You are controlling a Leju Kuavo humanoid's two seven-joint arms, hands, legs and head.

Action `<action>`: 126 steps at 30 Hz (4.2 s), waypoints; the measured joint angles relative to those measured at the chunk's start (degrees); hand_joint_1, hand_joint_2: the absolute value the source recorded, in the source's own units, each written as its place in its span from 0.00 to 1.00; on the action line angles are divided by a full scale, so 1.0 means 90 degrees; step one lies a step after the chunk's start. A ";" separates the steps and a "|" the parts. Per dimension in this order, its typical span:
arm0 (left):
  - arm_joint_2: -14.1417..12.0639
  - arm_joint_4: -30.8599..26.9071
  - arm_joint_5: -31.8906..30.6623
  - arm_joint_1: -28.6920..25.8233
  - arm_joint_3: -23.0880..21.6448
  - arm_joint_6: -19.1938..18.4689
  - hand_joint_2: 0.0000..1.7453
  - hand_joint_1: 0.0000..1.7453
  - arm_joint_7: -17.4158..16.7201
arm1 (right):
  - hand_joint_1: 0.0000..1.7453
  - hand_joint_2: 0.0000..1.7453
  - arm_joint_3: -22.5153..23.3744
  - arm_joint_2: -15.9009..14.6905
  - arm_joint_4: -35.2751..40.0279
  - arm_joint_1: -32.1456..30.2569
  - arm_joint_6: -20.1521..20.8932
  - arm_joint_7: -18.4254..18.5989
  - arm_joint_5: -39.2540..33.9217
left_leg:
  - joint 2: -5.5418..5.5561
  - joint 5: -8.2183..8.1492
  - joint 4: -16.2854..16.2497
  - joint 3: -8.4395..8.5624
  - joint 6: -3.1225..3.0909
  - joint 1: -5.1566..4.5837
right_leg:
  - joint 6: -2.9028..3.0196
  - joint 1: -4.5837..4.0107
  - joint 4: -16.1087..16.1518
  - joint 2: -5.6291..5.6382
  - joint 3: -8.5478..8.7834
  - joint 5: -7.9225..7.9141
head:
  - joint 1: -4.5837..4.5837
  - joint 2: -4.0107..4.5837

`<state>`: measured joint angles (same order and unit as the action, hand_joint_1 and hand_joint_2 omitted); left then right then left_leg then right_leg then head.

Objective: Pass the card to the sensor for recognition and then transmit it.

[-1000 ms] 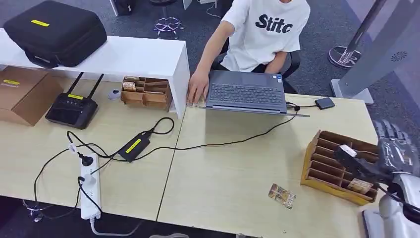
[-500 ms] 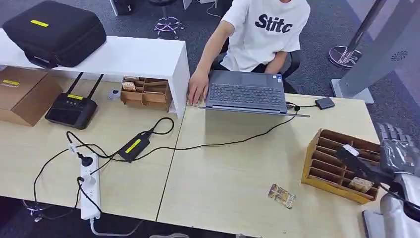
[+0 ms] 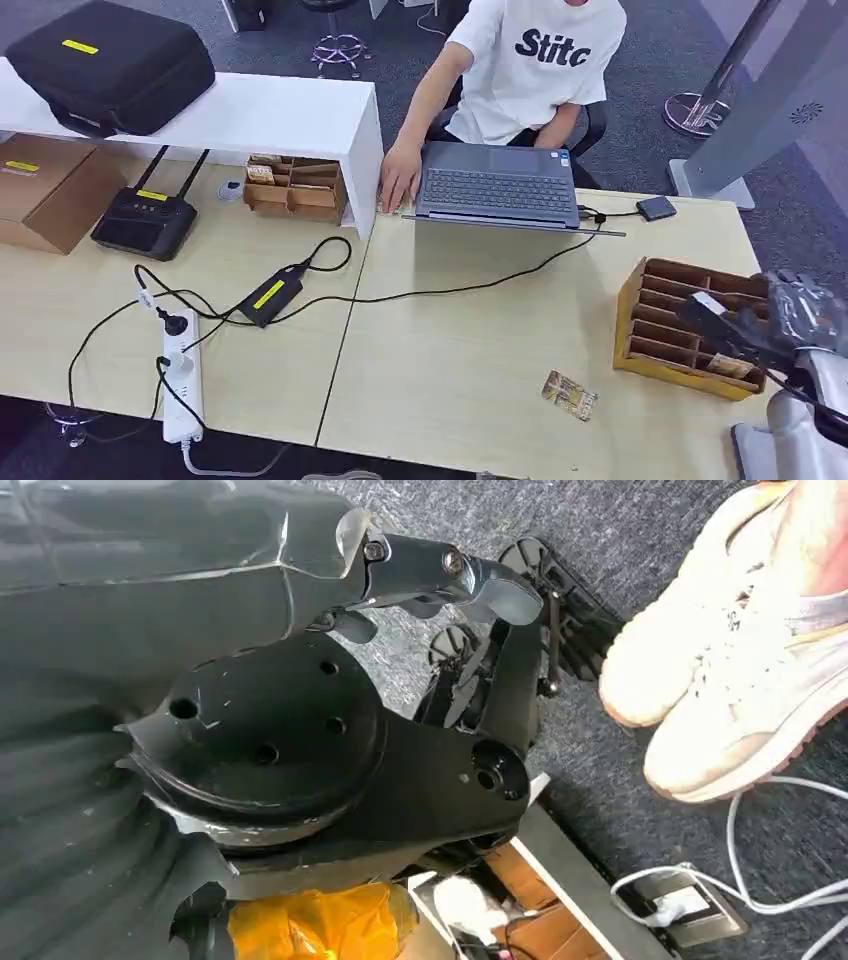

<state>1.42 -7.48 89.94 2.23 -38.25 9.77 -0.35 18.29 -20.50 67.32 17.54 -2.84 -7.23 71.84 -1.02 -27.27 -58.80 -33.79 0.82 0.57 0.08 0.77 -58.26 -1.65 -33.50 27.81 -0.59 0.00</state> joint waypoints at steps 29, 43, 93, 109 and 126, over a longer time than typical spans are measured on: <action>-0.0007 0.0000 0.0002 0.0000 0.0000 -0.0010 1.00 0.00 0.0000 | 1.00 1.00 0.0010 0.0029 0.0187 0.0092 -0.0245 -0.0214 -0.0134 | 0.0000 0.0000 0.0000 -0.0001 0.0000 0.0001 | 0.0000 -0.0001 -0.0002 0.0001 0.0000 0.0000 | 0.0000 0.0000; 0.0005 0.0000 0.0002 0.0000 0.0000 -0.0010 1.00 0.00 0.0080 | 1.00 1.00 -0.0306 0.0138 0.1882 0.0266 -0.0087 -0.0223 -0.0724 | 0.0003 0.0001 0.0000 -0.0005 -0.0001 0.0001 | 0.0000 -0.0001 -0.0002 -0.0004 0.0001 0.0000 | 0.0000 0.0000; -0.0029 0.0000 0.0000 0.0112 -0.0116 -0.0056 1.00 0.00 -0.0034 | 0.00 1.00 -0.4170 0.1149 -0.0041 0.2566 0.0364 0.0549 -0.0112 | 0.0016 0.0008 0.0001 -0.0011 0.0007 0.0005 | 0.0000 -0.0004 -0.0006 -0.0009 -0.0006 0.0002 | 0.0000 0.0000; 0.0017 0.0000 0.0002 -0.0036 0.0097 0.0005 1.00 0.00 0.0080 | 0.00 1.00 -0.1628 0.0291 0.0892 0.0441 0.0977 -0.0731 -0.4517 | 0.0039 -0.0009 -0.0004 -0.0014 -0.0017 0.0001 | -0.0005 -0.0002 0.0019 -0.0033 0.0009 0.0004 | 0.0000 0.0000; 0.0095 0.0000 0.0002 -0.0042 0.0335 0.0117 1.00 0.00 0.0119 | 0.00 1.00 0.2377 0.0116 0.1326 -0.0775 0.2478 -0.0979 -0.7928 | 0.0031 -0.0021 -0.0005 -0.0006 -0.0029 -0.0002 | -0.0012 0.0001 0.0025 -0.0030 0.0010 0.0010 | 0.0002 0.0000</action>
<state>2.27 -7.48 89.96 1.85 -35.23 10.82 0.72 39.68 -19.45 79.25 10.57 19.46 -16.04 0.50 -0.74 -27.46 -58.85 -33.85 0.56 0.56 -0.03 0.78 -58.03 -1.93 -33.40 27.90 -0.57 0.00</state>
